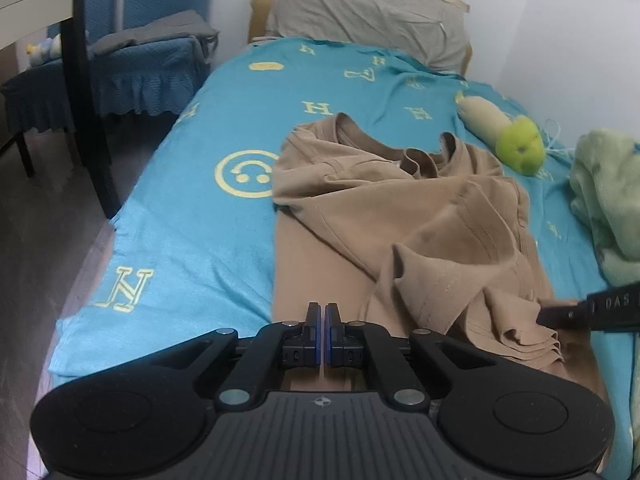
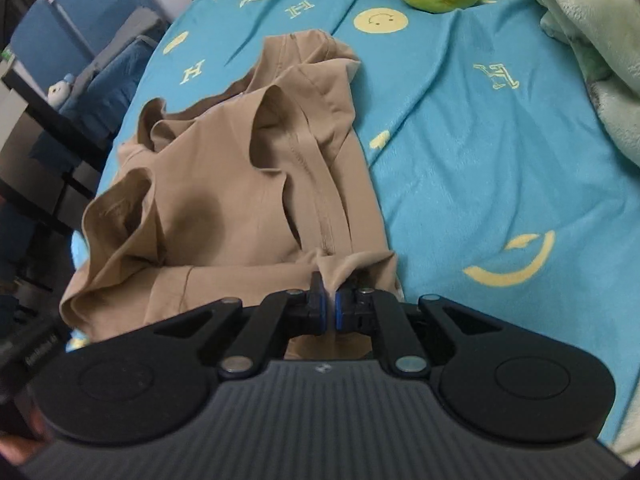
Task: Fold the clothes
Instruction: 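Fold the hem up toward the collar with both grippers, then open the right gripper while the left gripper regrasps the folded hem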
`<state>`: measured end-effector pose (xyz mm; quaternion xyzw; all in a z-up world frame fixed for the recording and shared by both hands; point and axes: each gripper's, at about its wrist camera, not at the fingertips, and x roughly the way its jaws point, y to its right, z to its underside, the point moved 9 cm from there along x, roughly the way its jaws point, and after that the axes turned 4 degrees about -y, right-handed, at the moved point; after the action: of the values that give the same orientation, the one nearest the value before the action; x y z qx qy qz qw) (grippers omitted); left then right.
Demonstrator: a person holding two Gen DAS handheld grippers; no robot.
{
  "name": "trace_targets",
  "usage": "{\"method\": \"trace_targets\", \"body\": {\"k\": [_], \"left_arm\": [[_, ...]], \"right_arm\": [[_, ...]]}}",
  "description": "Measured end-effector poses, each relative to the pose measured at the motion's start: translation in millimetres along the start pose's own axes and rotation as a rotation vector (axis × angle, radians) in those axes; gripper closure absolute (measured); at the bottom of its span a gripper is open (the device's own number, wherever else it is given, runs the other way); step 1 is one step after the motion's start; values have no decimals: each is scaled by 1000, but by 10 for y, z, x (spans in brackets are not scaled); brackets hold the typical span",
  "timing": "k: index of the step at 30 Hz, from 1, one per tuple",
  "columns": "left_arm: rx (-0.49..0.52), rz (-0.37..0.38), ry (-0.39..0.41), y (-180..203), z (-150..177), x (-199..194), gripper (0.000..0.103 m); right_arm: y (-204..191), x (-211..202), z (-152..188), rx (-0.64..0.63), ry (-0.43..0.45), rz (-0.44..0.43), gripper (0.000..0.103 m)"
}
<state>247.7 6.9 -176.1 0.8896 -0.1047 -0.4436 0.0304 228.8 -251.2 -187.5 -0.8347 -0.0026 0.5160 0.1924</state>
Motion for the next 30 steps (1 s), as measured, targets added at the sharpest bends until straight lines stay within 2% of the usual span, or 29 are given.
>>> {"method": "trace_targets", "body": {"k": [3,6,8,9,10,11,12,14,18,22,24,25,27,28,30], "left_arm": [[-34,102,0,42,-44,-81,100],[-32,158,35,119,-90,-213,89],[-17,157,44,130,-96,-280,75],[-10,161,39,148,-97,-298,71],[-4,169,37,153,-88,-318,63],[2,176,34,158,-78,-339,57],[10,179,22,162,-50,-342,55],[26,185,-1,170,5,-347,54],[62,214,-34,230,135,-340,54],[90,157,-48,252,177,-137,55],[66,142,-51,221,189,-10,57],[58,139,-35,204,180,-7,65],[34,136,-6,161,149,-47,86],[19,136,7,136,126,-89,100],[-35,154,43,82,55,-263,100]], "right_arm": [[10,-28,9,12,-2,-1,94],[59,-62,22,77,-1,-22,93],[82,-130,6,138,11,-61,92],[83,-174,-9,167,24,-91,80],[89,-238,-27,193,45,-127,50],[102,-314,-43,214,75,-144,31],[117,-394,-58,233,106,-153,8],[137,-541,-79,260,157,-171,9],[159,-656,-50,280,162,-197,9],[176,-610,25,288,124,-196,9],[161,-576,52,278,106,-190,9],[151,-563,62,270,102,-186,9],[128,-542,72,246,101,-168,9],[120,-538,72,230,102,-155,9],[121,-547,79,204,112,-129,9]]}}
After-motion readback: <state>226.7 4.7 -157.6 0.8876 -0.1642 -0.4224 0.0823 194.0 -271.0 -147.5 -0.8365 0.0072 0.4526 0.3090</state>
